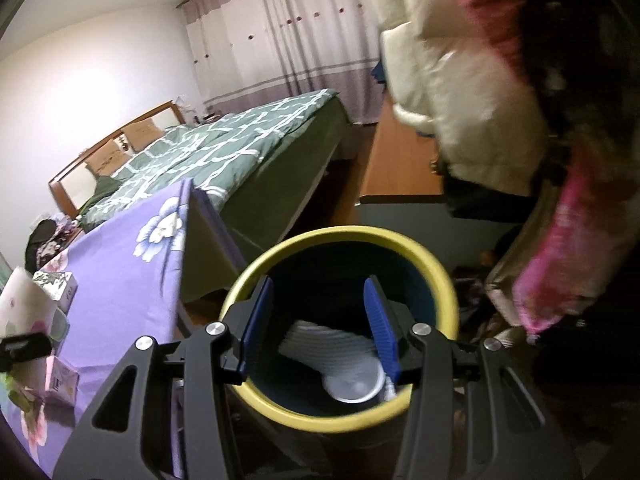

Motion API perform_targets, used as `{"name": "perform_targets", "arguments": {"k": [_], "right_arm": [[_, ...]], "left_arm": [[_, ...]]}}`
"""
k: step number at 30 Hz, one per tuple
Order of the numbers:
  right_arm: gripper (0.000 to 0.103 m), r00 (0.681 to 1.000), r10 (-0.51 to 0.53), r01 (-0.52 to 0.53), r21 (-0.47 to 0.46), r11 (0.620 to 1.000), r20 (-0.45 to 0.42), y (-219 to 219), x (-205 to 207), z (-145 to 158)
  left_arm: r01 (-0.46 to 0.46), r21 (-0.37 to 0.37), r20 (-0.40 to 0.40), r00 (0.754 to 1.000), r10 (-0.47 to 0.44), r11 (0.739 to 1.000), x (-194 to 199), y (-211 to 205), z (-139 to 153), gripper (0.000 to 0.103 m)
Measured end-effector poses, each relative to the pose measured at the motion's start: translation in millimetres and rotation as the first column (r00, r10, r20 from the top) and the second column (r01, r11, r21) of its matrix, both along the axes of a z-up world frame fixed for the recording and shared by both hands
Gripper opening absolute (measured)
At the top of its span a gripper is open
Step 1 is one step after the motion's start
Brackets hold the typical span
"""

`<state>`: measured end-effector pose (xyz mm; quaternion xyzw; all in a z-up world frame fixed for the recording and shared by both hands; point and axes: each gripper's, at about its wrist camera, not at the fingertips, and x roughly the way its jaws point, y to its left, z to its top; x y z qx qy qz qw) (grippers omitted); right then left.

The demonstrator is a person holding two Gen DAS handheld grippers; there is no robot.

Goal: Collect trash
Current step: 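Carry the paper cup over the bin and open the left gripper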

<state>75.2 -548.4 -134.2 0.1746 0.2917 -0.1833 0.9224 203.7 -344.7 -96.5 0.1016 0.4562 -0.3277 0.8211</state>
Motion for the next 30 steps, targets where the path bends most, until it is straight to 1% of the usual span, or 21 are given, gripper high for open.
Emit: {"name": "perform_targets", "arguments": {"k": [5, 8, 10, 13, 14, 15, 17, 20, 22, 26, 27, 29, 30], "right_arm": [[0.050, 0.998, -0.065, 0.065, -0.023, 0.998, 0.015, -13, -33, 7], [0.050, 0.996, -0.088, 0.088, -0.030, 0.996, 0.022, -15, -47, 10], [0.051, 0.995, -0.100, 0.101, -0.029, 0.994, 0.027, -18, -54, 12], [0.052, 0.993, -0.116, 0.117, -0.028, 0.993, 0.030, -21, -61, 13], [0.053, 0.992, -0.121, 0.121, -0.027, 0.992, 0.030, -21, -61, 13], [0.054, 0.991, -0.127, 0.128, -0.025, 0.992, 0.029, -21, -62, 13], [0.055, 0.991, -0.130, 0.130, -0.021, 0.991, 0.027, -22, -63, 12], [0.055, 0.991, -0.128, 0.129, -0.019, 0.991, 0.021, -22, -62, 9], [0.055, 0.993, -0.120, 0.120, -0.016, 0.993, 0.017, -17, -61, 8], [0.055, 0.997, -0.080, 0.080, -0.005, 0.997, 0.012, -5, -50, 6], [0.055, 0.998, -0.064, 0.064, -0.004, 0.998, 0.011, 1, -46, 5], [0.055, 1.000, -0.021, 0.021, -0.005, 1.000, 0.011, 17, -36, 5], [0.055, 1.000, 0.004, -0.004, -0.008, 1.000, 0.011, 28, -31, 6]], "left_arm": [[0.087, 0.005, 0.012, 0.996, -0.088, 0.996, 8, -62, -4, 0.068], [0.142, 0.004, -0.008, 0.990, -0.142, 0.990, 19, -106, -14, 0.068], [0.159, -0.003, -0.018, 0.987, -0.159, 0.987, 25, -127, -22, 0.069], [0.169, -0.012, -0.001, 0.986, -0.169, 0.985, 37, -157, -31, 0.071], [0.168, -0.010, 0.010, 0.986, -0.168, 0.986, 40, -165, -33, 0.078], [0.160, -0.006, 0.027, 0.987, -0.160, 0.987, 44, -173, -35, 0.089], [0.145, -0.006, 0.040, 0.989, -0.145, 0.989, 47, -175, -36, 0.091], [0.130, -0.036, 0.028, 0.991, -0.129, 0.991, 46, -164, -28, 0.091], [0.106, -0.056, 0.056, 0.993, -0.103, 0.993, 37, -138, -13, 0.091], [0.033, -0.101, 0.121, 0.993, -0.020, 0.994, 16, -73, 19, 0.095], [0.000, -0.110, 0.151, 0.988, 0.017, 0.994, 8, -48, 29, 0.096], [-0.042, -0.119, 0.185, 0.981, 0.064, 0.992, -2, -15, 40, 0.097], [-0.071, -0.124, 0.201, 0.975, 0.095, 0.990, -9, 8, 45, 0.097]]}}
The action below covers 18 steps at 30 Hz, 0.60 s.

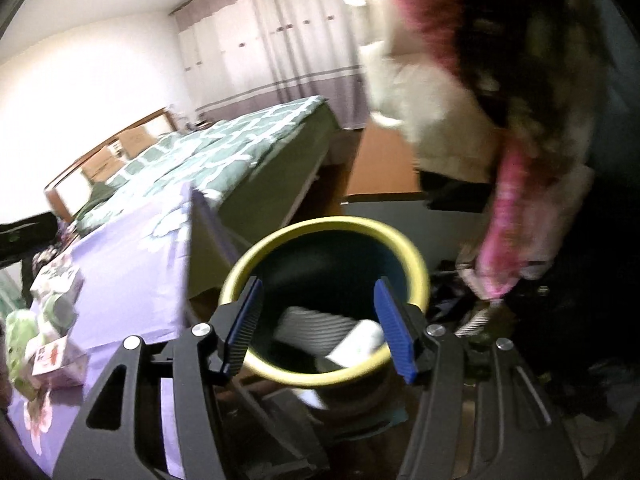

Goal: Collect trash
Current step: 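Bring both tools back over the table toward the green plastic bag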

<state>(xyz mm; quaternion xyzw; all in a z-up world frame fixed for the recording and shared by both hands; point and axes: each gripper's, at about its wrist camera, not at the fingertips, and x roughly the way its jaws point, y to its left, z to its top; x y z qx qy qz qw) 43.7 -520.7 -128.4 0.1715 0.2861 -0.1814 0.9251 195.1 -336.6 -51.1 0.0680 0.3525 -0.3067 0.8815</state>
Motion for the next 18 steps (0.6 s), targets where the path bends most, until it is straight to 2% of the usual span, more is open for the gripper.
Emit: {"name": "perform_targets", "arguments": {"k": [4, 8, 14, 16, 18], "right_arm": [[0.055, 0.995, 0.103, -0.103, -0.016, 0.995, -0.004, 43, 19, 3], [0.055, 0.977, 0.215, -0.215, -0.028, 0.976, -0.012, 91, 38, 6], [0.055, 0.922, 0.387, -0.387, -0.052, 0.921, -0.004, 179, 56, 17], [0.055, 0.894, 0.449, -0.448, -0.064, 0.892, 0.003, 214, 60, 24], [0.055, 0.860, 0.510, -0.508, -0.081, 0.858, 0.010, 249, 65, 29]], "left_arm": [[-0.129, -0.008, 0.055, 0.990, 0.129, 0.992, -21, 85, 16, 0.097], [-0.268, -0.030, 0.102, 0.958, 0.269, 0.963, -39, 167, 26, 0.097], [-0.485, -0.046, 0.152, 0.861, 0.486, 0.873, -65, 288, 32, 0.097], [-0.544, -0.053, 0.171, 0.821, 0.544, 0.837, -75, 322, 32, 0.097], [-0.580, -0.059, 0.180, 0.794, 0.580, 0.813, -81, 349, 32, 0.097]]}}
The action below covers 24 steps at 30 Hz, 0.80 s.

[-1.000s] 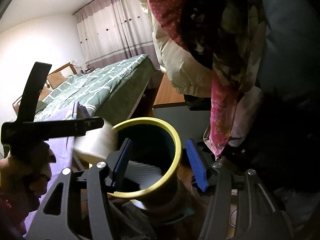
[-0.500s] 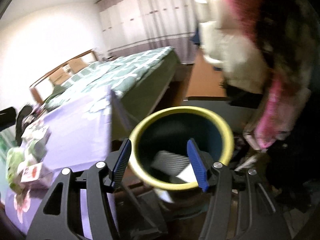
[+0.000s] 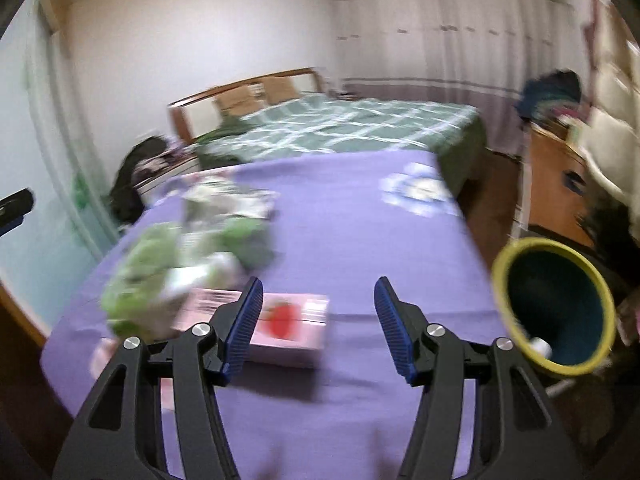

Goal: Collect trash
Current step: 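Bring both tools back over the table toward the green plastic bag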

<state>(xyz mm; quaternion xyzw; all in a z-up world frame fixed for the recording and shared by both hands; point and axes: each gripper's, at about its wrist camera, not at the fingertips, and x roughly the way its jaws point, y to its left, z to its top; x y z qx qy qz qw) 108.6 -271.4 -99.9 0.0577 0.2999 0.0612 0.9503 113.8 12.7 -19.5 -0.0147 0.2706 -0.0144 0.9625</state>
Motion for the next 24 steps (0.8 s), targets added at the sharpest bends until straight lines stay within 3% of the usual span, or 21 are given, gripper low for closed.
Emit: {"name": "perform_targets", "arguments": {"k": [8, 21, 23, 24], "right_arm": [[0.055, 0.979, 0.206, -0.206, -0.012, 0.978, 0.000, 99, 28, 12], [0.055, 0.962, 0.257, -0.257, 0.005, 0.966, -0.092, 144, 65, -10], [0.044, 0.961, 0.260, -0.261, 0.006, 0.965, -0.092, 144, 66, -11], [0.032, 0.962, 0.258, -0.259, -0.001, 0.966, -0.088, 145, 65, -10]], "left_arm": [[-0.036, -0.035, -0.003, 0.999, 0.036, 0.999, -13, 49, -9, 0.097], [-0.015, -0.062, -0.046, 0.999, 0.012, 0.998, -3, 45, -29, 0.097], [-0.012, -0.061, -0.051, 0.999, 0.009, 0.998, -2, 43, -30, 0.097], [-0.010, -0.060, -0.054, 0.999, 0.007, 0.998, -1, 42, -31, 0.097]]}}
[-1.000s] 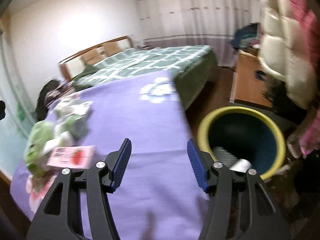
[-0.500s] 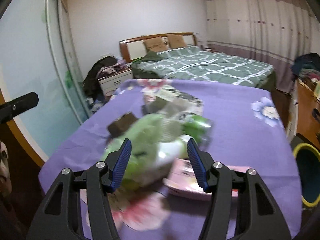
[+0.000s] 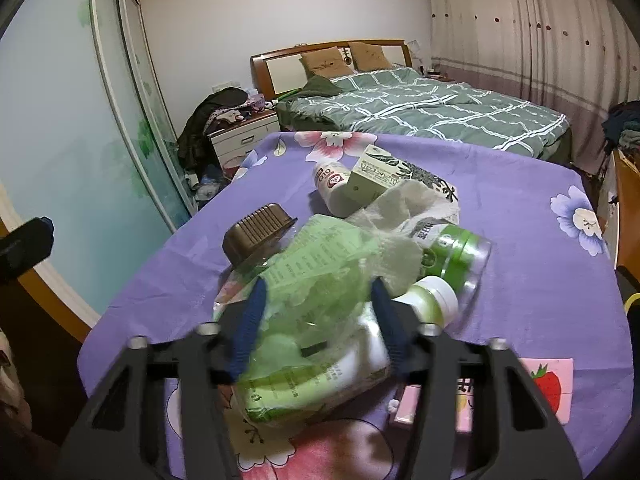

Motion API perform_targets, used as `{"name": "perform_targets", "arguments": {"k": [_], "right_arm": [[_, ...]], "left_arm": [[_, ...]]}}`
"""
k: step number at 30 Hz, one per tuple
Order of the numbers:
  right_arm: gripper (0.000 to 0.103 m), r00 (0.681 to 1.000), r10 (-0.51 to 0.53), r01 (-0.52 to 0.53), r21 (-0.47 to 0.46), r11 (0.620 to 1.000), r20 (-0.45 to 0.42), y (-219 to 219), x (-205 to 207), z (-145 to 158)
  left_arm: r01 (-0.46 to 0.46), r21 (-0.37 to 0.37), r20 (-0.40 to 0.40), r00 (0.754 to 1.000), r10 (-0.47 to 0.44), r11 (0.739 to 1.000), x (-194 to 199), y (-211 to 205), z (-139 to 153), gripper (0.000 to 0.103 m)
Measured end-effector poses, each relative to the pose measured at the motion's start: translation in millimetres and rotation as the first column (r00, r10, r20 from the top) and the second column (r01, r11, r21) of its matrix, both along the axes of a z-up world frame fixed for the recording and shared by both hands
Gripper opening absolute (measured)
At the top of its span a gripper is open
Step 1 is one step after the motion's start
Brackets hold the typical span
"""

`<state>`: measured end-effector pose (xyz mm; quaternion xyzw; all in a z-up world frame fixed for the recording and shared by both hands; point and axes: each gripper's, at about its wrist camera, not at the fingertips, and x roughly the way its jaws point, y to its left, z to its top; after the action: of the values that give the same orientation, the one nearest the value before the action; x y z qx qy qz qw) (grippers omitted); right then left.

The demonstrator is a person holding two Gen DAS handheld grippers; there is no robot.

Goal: Collect trash
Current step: 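Close the right gripper on the green plastic bag and lift it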

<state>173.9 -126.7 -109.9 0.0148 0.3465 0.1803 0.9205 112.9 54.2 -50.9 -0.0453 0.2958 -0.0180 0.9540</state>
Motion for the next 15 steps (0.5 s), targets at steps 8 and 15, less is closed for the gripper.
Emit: {"name": "perform_targets", "arguments": {"k": [8, 15], "right_arm": [[0.015, 0.999, -0.023, 0.022, 0.016, 1.000, 0.033, -10, -5, 9], [0.012, 0.995, -0.046, 0.041, 0.047, 0.998, 0.090, -23, -16, 28]], "left_arm": [[0.001, -0.002, -0.011, 1.000, -0.001, 1.000, 1, -3, -4, 0.097], [0.011, -0.003, -0.014, 1.000, -0.011, 1.000, 1, -6, -6, 0.097]]}}
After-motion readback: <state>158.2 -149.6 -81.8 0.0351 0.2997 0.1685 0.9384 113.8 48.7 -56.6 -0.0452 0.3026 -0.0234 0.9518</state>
